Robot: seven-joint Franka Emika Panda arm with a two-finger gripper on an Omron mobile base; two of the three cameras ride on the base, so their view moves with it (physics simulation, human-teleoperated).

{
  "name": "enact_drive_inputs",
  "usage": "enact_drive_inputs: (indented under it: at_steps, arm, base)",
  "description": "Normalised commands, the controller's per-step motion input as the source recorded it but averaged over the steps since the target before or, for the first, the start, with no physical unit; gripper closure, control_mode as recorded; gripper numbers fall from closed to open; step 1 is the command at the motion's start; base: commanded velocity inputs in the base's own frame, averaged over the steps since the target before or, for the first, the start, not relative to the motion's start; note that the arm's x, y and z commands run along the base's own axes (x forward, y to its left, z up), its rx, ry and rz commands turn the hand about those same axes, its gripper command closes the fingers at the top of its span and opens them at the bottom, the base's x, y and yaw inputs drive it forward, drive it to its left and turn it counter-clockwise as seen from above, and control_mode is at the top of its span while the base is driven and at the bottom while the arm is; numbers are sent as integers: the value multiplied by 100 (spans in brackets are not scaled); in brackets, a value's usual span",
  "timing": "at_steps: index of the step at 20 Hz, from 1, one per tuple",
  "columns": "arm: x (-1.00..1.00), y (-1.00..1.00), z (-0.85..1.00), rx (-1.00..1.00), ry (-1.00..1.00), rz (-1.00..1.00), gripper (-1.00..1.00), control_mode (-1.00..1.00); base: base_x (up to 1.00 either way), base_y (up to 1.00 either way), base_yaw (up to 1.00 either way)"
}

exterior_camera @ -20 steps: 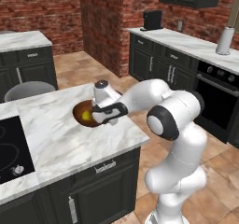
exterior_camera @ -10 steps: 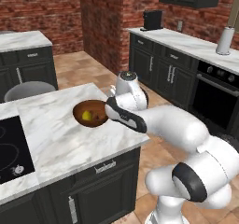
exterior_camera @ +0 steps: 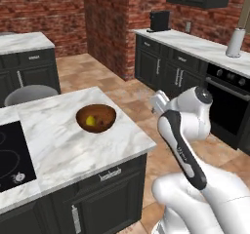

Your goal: The microwave is finished heating the chicken drumstick and lemon. Take the bowl containing the food and place it on the dining counter.

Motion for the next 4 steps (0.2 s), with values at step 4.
enact_drive_inputs:
  at_steps: [4]
  arm:
    - [-100,-73,36,3,-25,21,-100,-100]
  base:
    - [0,0,0]
